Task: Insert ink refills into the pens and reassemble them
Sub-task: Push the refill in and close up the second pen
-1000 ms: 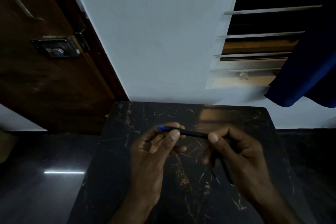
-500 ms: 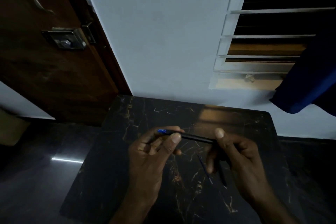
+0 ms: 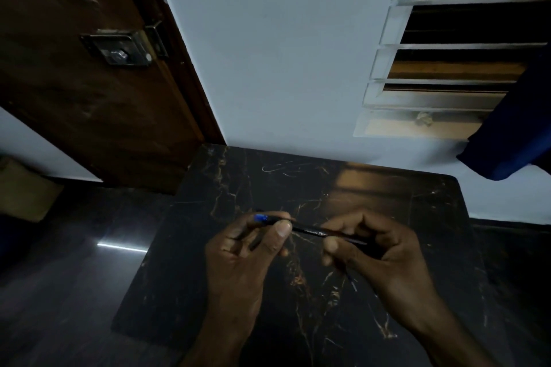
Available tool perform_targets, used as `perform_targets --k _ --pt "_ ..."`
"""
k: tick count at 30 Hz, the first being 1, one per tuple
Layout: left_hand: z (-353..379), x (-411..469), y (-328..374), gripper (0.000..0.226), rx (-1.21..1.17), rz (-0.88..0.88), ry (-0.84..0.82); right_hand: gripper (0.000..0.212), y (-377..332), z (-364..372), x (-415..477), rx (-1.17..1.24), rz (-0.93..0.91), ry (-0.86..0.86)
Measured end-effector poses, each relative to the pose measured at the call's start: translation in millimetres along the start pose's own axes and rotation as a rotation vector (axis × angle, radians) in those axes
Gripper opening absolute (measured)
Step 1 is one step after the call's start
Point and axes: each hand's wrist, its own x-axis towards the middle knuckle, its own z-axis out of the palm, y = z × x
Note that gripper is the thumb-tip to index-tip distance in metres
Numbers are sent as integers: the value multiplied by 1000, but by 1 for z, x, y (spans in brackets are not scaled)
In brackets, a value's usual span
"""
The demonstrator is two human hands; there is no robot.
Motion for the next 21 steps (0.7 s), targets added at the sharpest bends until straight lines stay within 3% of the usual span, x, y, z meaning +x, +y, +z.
perform_targets --k 1,6,14,21 --pt "-3 0 0 19 11 1 -8 17 -1 4 1 -4 -17 1" --pt "-15 0 -4 23 -11 -25 -109 33 8 19 5 -41 10 74" --pt "-43 39 -7 17 -45 -96 -90 27 16 52 12 -29 52 177" --pt "-78 84 -4 30 -113 -61 -287 26 20 80 39 -101 68 202"
